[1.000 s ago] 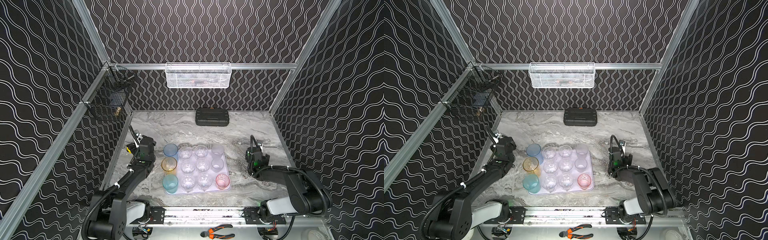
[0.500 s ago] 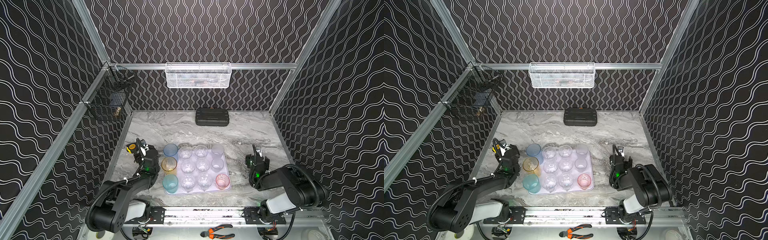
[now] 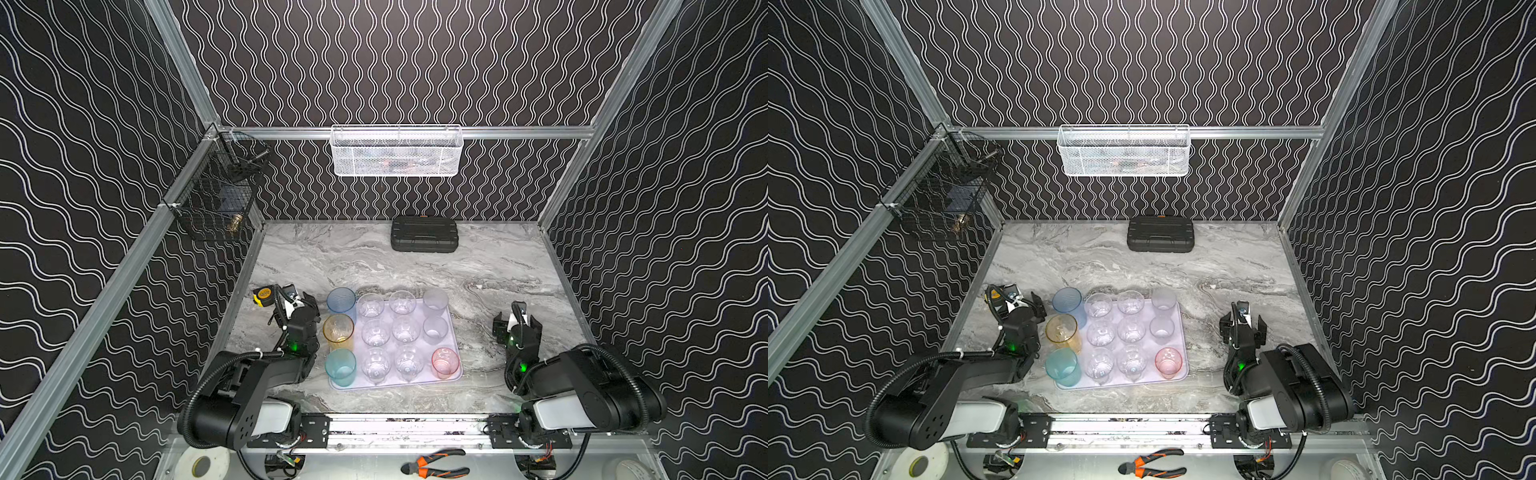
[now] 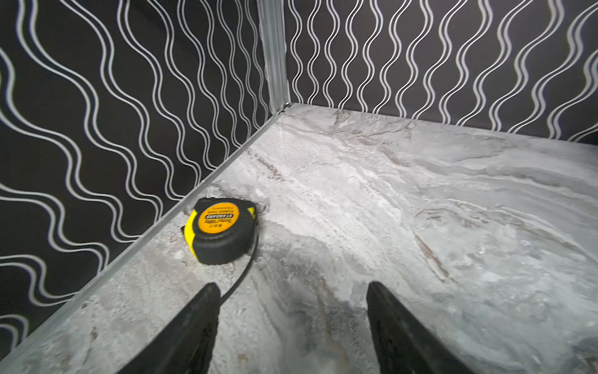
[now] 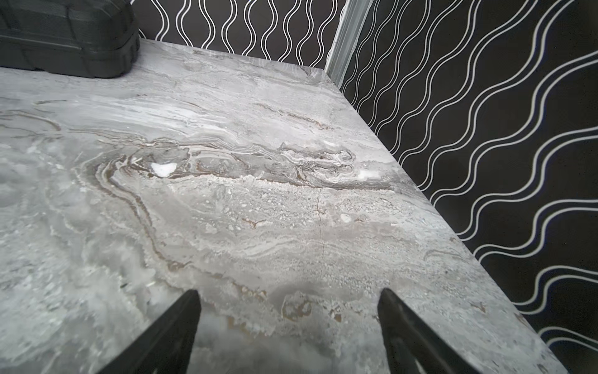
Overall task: Place the glasses into the tray
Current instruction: Reset both arms
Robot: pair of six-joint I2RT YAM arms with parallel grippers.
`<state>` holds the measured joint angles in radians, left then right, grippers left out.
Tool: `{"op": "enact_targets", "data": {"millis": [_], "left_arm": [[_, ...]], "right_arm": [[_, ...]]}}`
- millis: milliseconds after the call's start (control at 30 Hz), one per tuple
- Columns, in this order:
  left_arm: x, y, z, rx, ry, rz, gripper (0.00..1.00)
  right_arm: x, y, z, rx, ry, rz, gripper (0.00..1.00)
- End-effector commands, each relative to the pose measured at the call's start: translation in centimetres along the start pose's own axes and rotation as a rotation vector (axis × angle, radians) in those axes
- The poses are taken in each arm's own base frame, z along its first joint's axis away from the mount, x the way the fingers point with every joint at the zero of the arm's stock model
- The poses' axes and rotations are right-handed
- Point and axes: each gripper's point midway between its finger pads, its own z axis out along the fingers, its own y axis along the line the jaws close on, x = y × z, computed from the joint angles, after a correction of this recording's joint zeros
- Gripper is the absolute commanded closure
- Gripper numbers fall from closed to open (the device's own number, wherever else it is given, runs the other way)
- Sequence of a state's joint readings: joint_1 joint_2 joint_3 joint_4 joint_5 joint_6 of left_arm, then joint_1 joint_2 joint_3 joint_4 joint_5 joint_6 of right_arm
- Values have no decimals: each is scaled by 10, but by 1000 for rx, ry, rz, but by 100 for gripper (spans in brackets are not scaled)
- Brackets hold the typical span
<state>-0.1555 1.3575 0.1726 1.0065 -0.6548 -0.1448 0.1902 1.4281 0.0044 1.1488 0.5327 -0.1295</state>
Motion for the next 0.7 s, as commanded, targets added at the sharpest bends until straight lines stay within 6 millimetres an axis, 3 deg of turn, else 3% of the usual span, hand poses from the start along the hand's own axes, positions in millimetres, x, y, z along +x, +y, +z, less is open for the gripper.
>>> {"op": "enact_targets", "data": {"millis": [0,233,400,567,667], "left_arm": [[-19,-7,-2,46,-78,-35,25],[-17,-14,-1,84,-60,-35,25],[-16,-12,-6,86,-61,-48,25],[-15,-19,-12,88,-62,47,25],[-24,-14,-19,94,-142,23,25]], "right_arm": [[-10,4,-2,-33,-43,44,13],[5,4,-8,-55,-20,42,13],[5,6,-15,-87,-58,42,13],[8,7,-13,-85,-47,36,13],[10,8,-13,-91,-43,33,13]]}}
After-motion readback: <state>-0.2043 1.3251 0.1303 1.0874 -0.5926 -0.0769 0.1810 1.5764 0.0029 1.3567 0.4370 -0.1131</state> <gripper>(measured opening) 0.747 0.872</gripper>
